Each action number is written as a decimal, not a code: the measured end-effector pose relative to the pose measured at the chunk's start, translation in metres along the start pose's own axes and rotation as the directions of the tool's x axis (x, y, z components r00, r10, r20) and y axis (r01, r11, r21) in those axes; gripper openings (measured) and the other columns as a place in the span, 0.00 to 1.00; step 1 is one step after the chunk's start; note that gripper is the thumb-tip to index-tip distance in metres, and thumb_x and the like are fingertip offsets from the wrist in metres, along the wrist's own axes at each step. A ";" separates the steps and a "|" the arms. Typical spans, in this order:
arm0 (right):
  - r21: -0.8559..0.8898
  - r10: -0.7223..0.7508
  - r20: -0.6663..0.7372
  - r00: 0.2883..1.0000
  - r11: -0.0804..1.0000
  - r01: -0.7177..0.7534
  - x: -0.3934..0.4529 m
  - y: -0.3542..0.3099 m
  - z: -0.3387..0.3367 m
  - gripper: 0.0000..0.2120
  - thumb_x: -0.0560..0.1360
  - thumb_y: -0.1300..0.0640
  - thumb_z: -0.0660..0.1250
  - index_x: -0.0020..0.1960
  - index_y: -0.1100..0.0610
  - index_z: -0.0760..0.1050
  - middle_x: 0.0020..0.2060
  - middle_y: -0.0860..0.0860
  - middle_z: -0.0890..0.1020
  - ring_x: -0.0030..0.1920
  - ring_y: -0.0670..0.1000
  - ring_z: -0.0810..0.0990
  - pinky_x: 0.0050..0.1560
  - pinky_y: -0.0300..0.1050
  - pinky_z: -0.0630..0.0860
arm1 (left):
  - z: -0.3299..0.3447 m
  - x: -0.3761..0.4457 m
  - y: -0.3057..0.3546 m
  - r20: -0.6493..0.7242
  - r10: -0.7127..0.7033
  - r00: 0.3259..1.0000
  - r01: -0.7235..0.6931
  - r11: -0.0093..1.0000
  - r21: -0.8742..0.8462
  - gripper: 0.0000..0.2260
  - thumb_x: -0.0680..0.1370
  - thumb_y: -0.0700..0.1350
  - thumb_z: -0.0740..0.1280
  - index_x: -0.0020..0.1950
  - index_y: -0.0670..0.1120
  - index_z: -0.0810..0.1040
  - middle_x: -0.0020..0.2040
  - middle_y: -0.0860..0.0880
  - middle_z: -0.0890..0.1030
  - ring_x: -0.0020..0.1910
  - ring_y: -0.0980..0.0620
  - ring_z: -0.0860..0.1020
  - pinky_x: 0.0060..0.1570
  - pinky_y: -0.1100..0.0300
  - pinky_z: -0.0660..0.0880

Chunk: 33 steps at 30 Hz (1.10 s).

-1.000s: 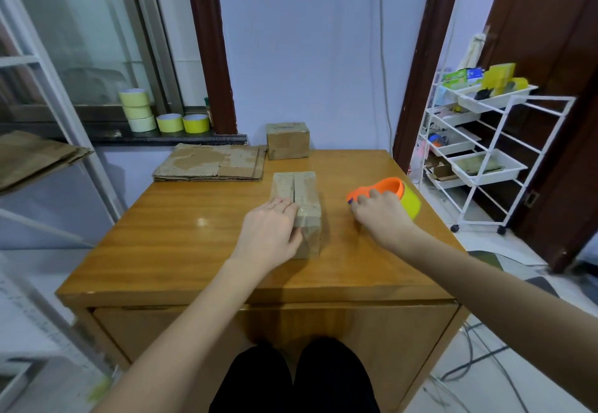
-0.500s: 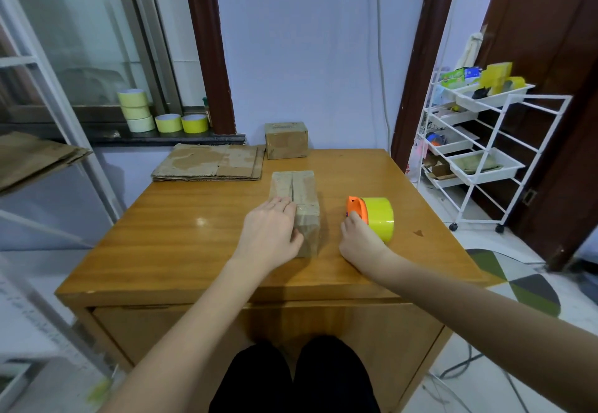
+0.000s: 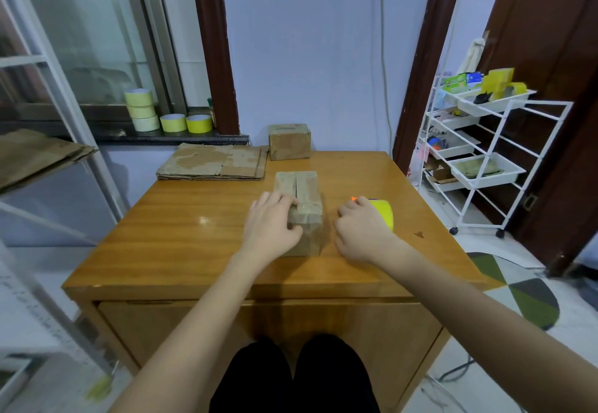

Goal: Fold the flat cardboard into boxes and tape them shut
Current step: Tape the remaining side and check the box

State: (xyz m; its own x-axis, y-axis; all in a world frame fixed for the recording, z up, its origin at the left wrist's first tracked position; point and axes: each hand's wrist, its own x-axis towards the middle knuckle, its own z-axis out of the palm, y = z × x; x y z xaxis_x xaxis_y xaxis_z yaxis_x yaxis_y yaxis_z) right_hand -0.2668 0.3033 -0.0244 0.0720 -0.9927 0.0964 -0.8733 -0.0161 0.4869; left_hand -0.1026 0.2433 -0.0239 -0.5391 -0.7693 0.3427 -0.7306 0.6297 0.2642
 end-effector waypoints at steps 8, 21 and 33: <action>0.996 0.432 0.091 0.897 -0.027 -0.088 -0.004 -0.018 -0.008 0.23 0.83 0.54 0.53 0.76 0.59 0.60 0.73 0.51 0.65 0.73 0.49 0.61 0.71 0.40 0.56 | -0.007 -0.008 -0.008 0.188 -0.373 0.909 0.320 0.334 -0.887 0.22 0.81 0.46 0.59 0.75 0.52 0.63 0.75 0.52 0.62 0.70 0.54 0.63 0.62 0.59 0.61; 0.782 0.278 0.258 0.925 -0.623 -0.031 -0.010 -0.065 -0.001 0.28 0.80 0.38 0.51 0.75 0.50 0.60 0.67 0.40 0.67 0.66 0.41 0.65 0.74 0.45 0.55 | 0.020 -0.037 0.008 0.271 -0.312 0.911 0.335 0.173 -0.926 0.26 0.81 0.61 0.50 0.78 0.58 0.51 0.76 0.54 0.59 0.75 0.52 0.58 0.74 0.47 0.54; 0.959 0.112 -0.241 0.964 0.177 0.219 -0.029 -0.004 0.014 0.23 0.75 0.70 0.66 0.64 0.48 0.74 0.68 0.45 0.71 0.70 0.41 0.67 0.68 0.35 0.64 | -0.009 -0.056 -0.060 0.017 -0.038 0.999 0.038 0.662 -0.749 0.27 0.79 0.32 0.61 0.66 0.63 0.67 0.70 0.59 0.68 0.70 0.61 0.66 0.68 0.65 0.64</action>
State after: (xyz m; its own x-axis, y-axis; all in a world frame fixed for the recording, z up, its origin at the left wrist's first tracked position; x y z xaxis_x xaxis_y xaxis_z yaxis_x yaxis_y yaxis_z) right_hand -0.2725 0.3309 -0.0411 0.0876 -0.9302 0.3565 -0.6015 -0.3346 -0.7254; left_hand -0.0245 0.2495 -0.0509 -0.5181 -0.7946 0.3166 -0.1904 0.4680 0.8630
